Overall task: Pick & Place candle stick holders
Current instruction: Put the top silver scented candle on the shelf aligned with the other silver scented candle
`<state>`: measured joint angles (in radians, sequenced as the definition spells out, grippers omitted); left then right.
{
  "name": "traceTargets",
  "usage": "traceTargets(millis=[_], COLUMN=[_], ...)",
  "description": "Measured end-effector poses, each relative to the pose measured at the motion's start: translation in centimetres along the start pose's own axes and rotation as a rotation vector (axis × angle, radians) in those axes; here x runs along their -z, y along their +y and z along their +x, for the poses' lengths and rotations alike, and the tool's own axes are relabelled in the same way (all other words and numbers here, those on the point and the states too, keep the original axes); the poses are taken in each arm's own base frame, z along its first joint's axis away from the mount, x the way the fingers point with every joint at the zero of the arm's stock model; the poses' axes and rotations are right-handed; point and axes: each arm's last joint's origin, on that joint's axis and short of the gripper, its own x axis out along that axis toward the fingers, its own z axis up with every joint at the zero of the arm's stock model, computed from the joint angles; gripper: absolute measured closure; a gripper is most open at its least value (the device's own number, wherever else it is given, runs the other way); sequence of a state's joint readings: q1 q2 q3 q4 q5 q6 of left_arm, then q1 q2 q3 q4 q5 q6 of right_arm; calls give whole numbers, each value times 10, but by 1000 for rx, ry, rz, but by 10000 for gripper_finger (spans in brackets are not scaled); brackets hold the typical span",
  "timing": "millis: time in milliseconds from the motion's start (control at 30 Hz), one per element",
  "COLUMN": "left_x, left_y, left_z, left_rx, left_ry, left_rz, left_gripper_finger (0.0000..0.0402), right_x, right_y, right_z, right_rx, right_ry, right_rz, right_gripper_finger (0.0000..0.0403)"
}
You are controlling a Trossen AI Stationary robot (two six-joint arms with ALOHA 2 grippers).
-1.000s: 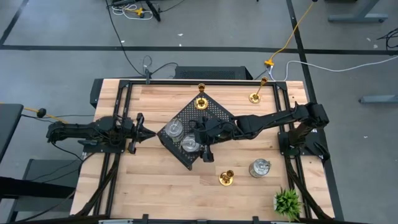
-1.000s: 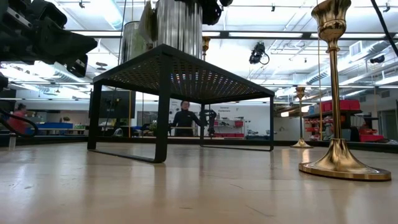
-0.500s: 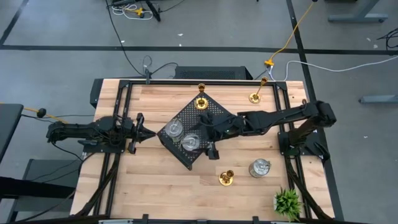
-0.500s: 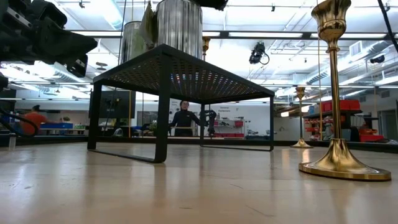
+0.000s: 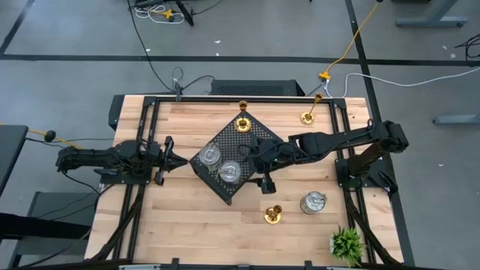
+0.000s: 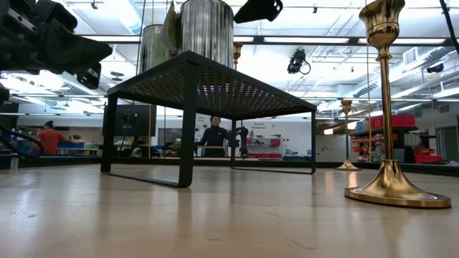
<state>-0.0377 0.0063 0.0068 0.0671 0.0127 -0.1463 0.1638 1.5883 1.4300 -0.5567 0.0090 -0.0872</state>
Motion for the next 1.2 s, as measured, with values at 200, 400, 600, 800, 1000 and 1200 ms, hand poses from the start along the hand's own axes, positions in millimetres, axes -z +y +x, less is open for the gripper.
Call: traceTargets(millis=[200, 400, 600, 800, 1000, 1200], left_x=[0, 0, 0, 0, 0, 0], left_y=[0, 0, 0, 0, 0, 0], left_z=[0, 0, 0, 0, 0, 0], left_rx=[0, 0, 0, 0, 0, 0], left_ry=[-1, 2, 0, 0, 0, 0], left_rz=[0, 0, 0, 0, 0, 0], left_gripper_finger=[362, 362, 362, 362, 362, 362], right_x=[2, 7, 12, 13, 13, 13], right_y=[0, 1, 2, 2, 2, 4], right_z=[6, 22, 35, 39, 39, 39], right_rx=[-1, -6, -9, -9, -12, -89], right_ry=[16, 61, 98, 107, 107, 101], right_rz=[0, -1, -2, -2, -2, 3], right_gripper_finger=[162, 234, 304, 366, 399, 400])
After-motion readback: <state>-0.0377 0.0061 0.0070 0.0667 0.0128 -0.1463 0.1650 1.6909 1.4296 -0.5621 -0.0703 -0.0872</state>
